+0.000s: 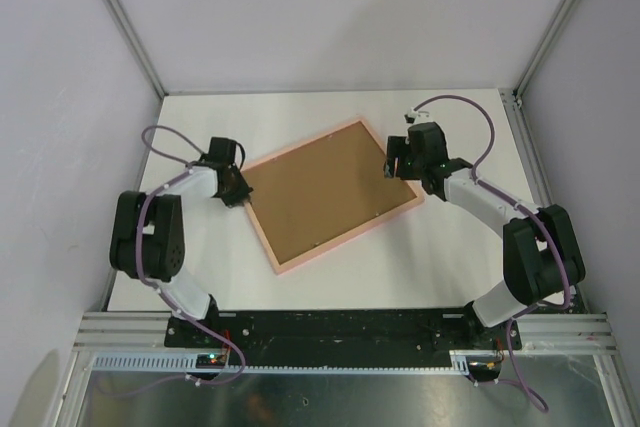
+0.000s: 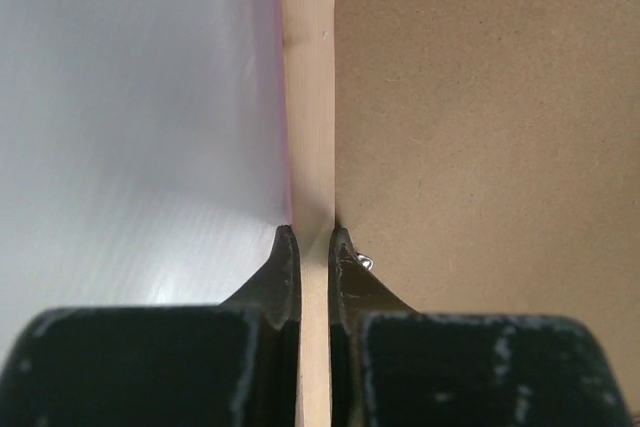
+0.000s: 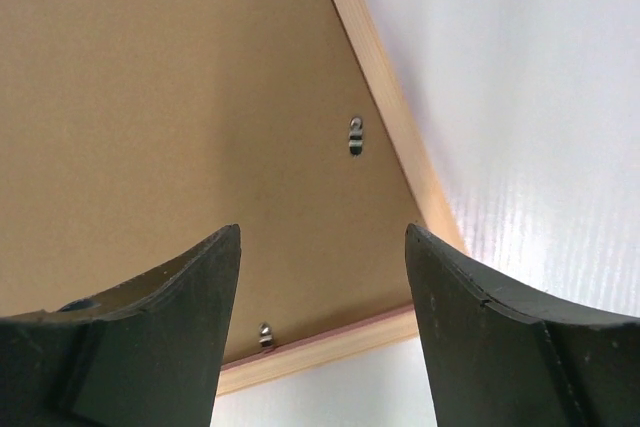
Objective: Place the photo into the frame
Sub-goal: Press the fastener onto the backboard.
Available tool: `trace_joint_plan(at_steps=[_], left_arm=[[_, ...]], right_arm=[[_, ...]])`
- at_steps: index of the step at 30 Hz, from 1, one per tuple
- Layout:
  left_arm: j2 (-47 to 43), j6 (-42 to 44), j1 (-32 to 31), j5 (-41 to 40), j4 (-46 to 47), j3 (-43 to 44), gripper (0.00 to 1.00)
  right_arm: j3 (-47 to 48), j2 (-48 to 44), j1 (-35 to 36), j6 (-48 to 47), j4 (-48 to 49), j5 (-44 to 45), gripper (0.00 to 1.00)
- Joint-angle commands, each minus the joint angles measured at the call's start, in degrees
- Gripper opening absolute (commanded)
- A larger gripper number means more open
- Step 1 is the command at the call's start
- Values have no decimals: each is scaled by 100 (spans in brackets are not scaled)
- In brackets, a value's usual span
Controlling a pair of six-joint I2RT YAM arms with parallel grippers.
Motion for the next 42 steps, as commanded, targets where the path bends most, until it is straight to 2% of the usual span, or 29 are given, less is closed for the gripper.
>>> trace_joint_plan(at_steps=[1,10,15,21,26,34,42], left_arm=[[494,1691,119,797,254,497,0],[793,2859,133,572,271,841,0],[852,2752,149,544,297,893,0],[857,2595,151,456,290,869,0],[833,2549,148,514,295,877,0],[816,2552,151,507,290,870,0],[792,2523,155,472,289,873,0]], right_arm=[[142,-118,-161,106,-123,300,71],[-425,-215,-570,510,-300,508,72],[-749,-216,-529,774,-346,386,72],[-1250,-393,-48,1042,-319,498,73],[-1296,-172,286,1216,-284,738,73],[-1282,-41,366,1294,-84,887,72],[-1228,195,409,1267,-121,1174,66]])
